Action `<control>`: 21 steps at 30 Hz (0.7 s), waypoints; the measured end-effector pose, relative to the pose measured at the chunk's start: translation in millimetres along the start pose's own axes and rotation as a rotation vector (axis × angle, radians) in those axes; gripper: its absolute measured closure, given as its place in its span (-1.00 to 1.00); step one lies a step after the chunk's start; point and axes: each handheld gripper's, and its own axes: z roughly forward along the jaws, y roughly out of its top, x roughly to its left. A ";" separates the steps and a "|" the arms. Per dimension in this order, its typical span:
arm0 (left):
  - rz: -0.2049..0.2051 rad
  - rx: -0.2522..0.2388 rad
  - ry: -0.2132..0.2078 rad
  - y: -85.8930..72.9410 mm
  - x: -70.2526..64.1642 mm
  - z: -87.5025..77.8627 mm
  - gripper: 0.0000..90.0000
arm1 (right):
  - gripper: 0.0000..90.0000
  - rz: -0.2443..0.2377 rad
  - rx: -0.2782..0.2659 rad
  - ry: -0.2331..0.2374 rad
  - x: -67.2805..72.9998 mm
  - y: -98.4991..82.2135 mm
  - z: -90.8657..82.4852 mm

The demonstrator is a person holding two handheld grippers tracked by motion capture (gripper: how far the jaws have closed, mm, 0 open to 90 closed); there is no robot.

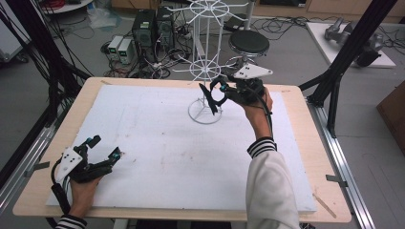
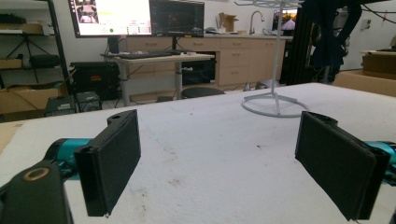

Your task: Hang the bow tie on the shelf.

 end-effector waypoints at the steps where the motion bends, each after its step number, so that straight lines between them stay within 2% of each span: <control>1: 0.000 0.000 0.000 0.0 0.0 0.0 -0.68 | 0.32 -0.003 0.005 0.000 0.2 -0.3 0.4; 6: 0.000 0.000 0.000 0.0 0.0 -0.1 -0.68 | 0.25 -0.011 0.016 -0.004 1.9 -0.6 2.0; 11: 0.000 0.000 0.000 0.0 0.0 -0.1 -0.68 | 0.23 -0.042 0.033 -0.008 3.4 -0.7 2.5; 21: 0.001 -0.002 -0.001 0.0 0.0 -0.2 -0.68 | 0.21 -0.053 0.074 -0.015 3.2 -3.0 0.3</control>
